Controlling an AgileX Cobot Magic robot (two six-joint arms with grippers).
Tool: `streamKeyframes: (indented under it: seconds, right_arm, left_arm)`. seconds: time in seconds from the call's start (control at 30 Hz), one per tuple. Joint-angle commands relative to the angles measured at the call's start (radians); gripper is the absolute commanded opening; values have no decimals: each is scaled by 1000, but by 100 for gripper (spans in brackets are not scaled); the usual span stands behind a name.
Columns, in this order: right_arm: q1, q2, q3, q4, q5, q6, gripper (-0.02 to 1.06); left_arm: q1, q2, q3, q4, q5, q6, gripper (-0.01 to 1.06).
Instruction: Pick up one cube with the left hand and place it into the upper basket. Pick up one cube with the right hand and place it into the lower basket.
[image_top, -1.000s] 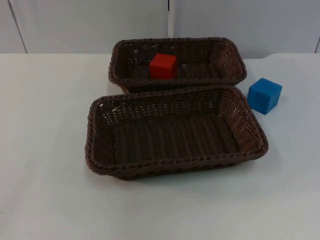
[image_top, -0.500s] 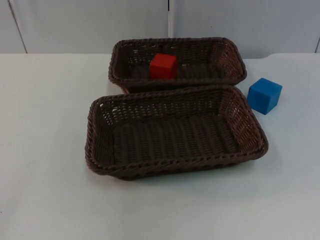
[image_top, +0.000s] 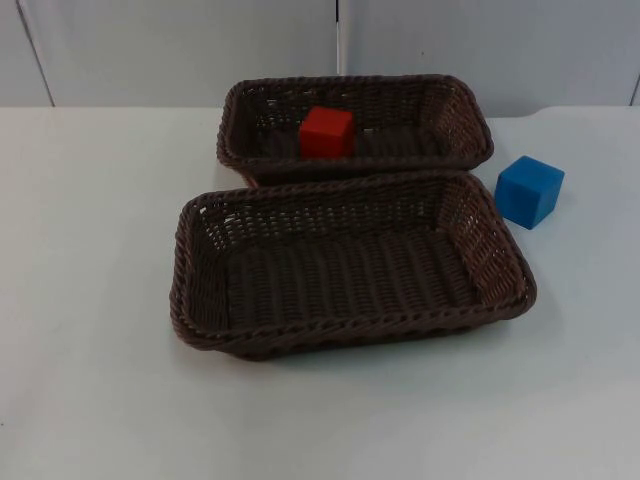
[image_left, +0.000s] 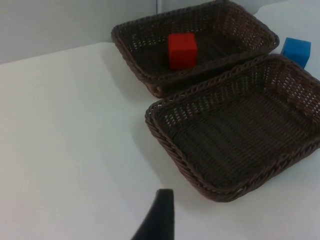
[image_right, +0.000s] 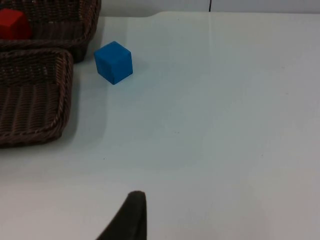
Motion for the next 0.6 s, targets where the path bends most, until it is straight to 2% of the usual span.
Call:
streamKeyframes:
  seconds: [0.0,0.2,0.57]
  right_arm:
    - [-6,-3,-2,4,-11,-4,105]
    - [-6,69,-28,6,-34,-4,105]
    - [-6,375,-132,6,-148,-13,105]
  left_arm:
    - [0,-5,4,7,-9,-10,83]
    - [0,-5,4,7,-9,-10,83]
    - [0,-5,4,-2,-10,-10,83]
